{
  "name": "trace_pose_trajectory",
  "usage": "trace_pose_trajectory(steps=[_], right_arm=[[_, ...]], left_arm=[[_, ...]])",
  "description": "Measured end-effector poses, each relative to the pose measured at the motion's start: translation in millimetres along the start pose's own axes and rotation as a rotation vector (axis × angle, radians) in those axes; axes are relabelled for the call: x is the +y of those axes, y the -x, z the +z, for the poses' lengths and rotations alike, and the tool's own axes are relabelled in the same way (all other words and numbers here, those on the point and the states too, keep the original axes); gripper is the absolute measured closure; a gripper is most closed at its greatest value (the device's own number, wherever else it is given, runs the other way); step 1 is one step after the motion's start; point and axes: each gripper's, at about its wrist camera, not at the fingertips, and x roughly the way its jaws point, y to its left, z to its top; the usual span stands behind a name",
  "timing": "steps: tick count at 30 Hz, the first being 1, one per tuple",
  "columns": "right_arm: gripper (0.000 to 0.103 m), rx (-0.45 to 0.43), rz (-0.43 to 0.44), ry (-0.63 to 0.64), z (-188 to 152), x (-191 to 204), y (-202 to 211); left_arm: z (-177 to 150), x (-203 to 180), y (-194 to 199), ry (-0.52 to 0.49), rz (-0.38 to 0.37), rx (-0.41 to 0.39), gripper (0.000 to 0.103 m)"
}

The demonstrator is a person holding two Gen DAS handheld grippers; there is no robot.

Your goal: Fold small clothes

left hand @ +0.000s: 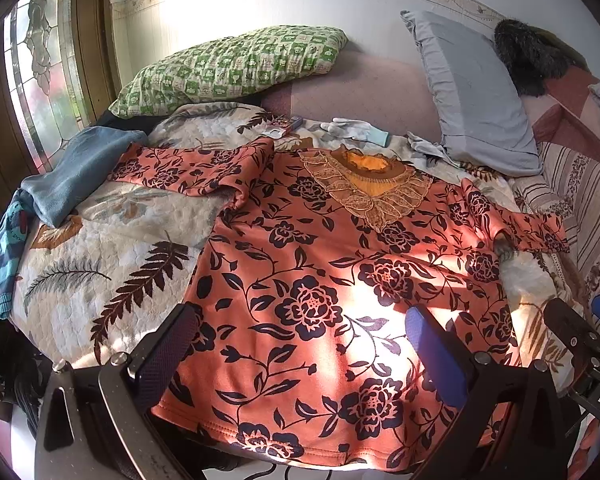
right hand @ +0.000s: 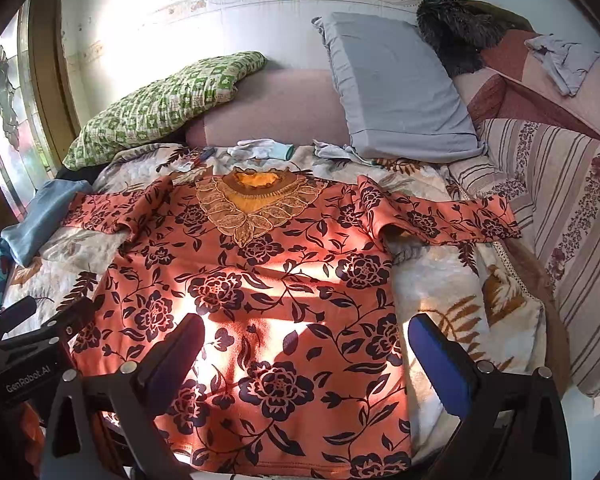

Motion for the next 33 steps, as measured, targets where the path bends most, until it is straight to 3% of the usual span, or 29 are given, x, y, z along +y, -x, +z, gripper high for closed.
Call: trace_pose_trajectory(steps=[33], right_arm=[[0.0,-0.018,0.014,0.021,8.6,1.5,6.8]], left_arm=[[5.7,-2.6,11.0,-0.002,0.015,-0.008,0.0]])
